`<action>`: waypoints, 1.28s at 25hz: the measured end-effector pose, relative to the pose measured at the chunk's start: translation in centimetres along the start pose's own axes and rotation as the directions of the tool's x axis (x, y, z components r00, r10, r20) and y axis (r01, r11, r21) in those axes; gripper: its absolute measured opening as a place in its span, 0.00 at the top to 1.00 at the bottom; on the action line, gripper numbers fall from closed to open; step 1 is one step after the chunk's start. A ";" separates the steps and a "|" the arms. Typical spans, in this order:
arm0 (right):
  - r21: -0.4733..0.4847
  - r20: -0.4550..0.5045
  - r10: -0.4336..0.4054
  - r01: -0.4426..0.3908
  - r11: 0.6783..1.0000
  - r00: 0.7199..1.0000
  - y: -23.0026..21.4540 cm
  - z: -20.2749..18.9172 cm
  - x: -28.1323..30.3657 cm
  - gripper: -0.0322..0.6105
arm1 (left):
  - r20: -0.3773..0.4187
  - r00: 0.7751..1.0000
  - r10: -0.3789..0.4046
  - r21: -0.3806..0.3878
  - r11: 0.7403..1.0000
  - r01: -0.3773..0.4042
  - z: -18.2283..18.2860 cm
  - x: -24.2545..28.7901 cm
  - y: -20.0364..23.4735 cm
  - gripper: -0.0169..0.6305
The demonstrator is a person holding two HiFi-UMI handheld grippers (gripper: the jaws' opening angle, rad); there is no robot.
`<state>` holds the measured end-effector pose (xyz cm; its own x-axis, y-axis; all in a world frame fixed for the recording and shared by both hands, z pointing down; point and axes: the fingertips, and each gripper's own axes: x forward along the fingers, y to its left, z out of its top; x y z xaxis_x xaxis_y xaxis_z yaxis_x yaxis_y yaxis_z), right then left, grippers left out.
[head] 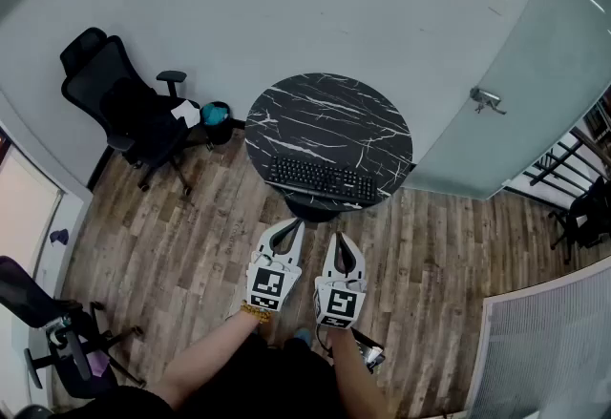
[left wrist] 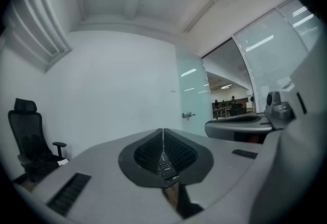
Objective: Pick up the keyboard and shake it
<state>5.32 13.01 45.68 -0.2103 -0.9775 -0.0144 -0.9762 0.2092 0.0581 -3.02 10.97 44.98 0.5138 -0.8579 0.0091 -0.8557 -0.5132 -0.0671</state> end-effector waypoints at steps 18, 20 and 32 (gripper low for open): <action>-0.001 -0.011 0.140 -0.140 0.990 0.990 -3.5 -1.6 1.0 0.90 | -0.032 0.999 0.007 0.057 0.998 -0.005 -0.1 3.2 -3.0 0.95; -0.009 -0.013 0.160 -0.160 0.987 0.987 -3.9 -1.8 1.1 0.90 | -0.036 0.999 0.007 0.071 0.997 -0.004 -0.2 3.3 -3.5 0.95; -0.011 -0.081 0.225 -0.226 0.974 0.971 -5.6 -5.0 3.0 0.90 | -0.104 0.994 0.036 0.085 0.996 -0.027 -3.0 4.1 -2.6 0.95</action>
<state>10.42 8.82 50.28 -0.4191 -0.9045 0.0796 -0.9027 0.4245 0.0707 1.11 8.71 48.22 0.4731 -0.8741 0.1105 -0.8611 -0.4853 -0.1518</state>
